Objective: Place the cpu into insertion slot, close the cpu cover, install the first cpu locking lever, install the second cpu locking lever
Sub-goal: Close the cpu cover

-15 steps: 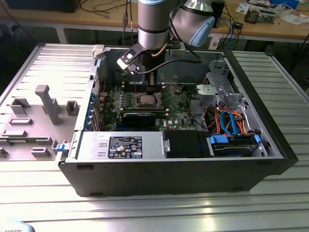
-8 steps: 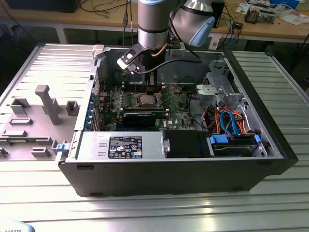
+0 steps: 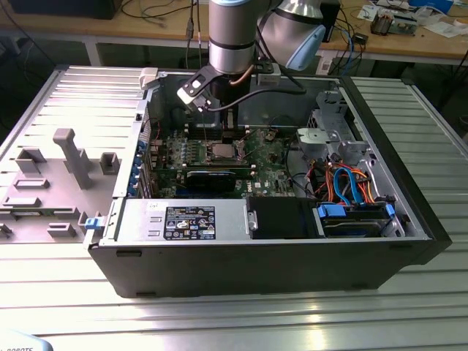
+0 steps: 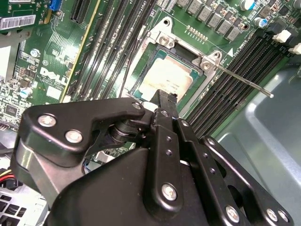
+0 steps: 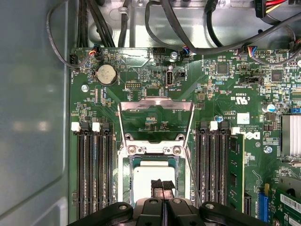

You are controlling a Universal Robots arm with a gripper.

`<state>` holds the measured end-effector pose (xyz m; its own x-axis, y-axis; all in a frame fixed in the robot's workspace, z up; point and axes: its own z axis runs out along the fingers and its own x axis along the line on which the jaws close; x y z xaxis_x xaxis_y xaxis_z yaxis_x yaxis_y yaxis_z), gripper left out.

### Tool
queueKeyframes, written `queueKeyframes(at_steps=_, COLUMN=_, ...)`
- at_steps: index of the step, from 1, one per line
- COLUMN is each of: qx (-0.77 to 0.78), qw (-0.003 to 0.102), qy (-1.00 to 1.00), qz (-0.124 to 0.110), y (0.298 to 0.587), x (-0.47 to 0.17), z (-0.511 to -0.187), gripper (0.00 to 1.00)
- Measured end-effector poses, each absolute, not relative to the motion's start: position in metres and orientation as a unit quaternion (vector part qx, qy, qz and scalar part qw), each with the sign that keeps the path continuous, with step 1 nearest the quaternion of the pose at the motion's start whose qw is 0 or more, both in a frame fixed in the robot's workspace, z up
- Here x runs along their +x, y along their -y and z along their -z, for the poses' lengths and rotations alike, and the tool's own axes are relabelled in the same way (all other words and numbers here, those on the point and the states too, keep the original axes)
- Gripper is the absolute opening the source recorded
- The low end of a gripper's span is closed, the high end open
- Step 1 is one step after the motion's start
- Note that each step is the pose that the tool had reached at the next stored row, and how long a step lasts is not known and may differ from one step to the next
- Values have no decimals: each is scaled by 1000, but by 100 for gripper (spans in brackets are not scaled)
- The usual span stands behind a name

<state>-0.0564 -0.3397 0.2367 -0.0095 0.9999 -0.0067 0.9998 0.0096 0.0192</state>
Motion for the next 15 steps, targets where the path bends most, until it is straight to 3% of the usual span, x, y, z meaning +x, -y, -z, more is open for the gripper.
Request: queueKeyframes(at_steps=15, qx=704, qw=9, qy=-710, qz=-4, y=340, x=-56, z=-243, gripper=11)
